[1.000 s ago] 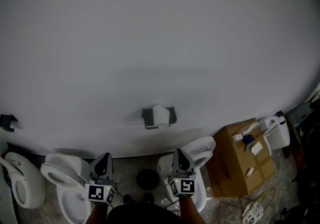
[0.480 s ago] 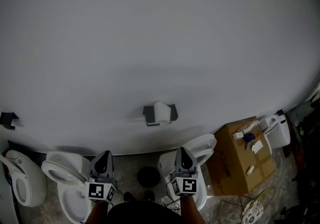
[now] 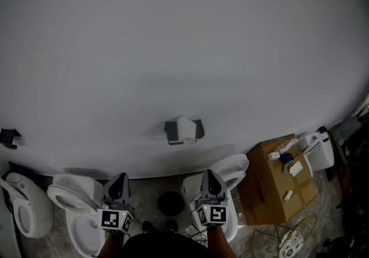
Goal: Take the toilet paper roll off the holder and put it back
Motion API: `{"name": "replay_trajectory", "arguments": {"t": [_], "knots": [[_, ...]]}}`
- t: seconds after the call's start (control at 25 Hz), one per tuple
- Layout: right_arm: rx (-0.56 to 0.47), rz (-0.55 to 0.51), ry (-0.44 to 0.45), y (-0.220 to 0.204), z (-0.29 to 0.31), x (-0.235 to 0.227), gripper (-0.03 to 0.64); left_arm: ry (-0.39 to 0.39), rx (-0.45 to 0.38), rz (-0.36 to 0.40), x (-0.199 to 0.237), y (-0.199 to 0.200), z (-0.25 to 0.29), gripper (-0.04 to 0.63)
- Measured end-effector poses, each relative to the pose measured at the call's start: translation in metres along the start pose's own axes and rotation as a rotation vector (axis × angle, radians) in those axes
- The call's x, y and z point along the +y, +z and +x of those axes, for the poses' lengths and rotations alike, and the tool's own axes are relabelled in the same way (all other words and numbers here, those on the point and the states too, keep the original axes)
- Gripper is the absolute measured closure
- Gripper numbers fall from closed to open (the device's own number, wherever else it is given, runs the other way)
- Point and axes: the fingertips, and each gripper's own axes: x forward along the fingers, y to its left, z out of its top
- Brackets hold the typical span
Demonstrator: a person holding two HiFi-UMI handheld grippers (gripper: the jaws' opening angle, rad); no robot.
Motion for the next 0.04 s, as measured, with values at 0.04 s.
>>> {"name": "replay_trajectory", "arguments": {"t": [0.04], "knots": [[-0.001, -0.001, 0.000, 0.0005, -0.0002, 0.0000, 0.614, -0.001, 0.001, 0.000, -0.0004, -0.0002, -0.0001, 0.592]]}}
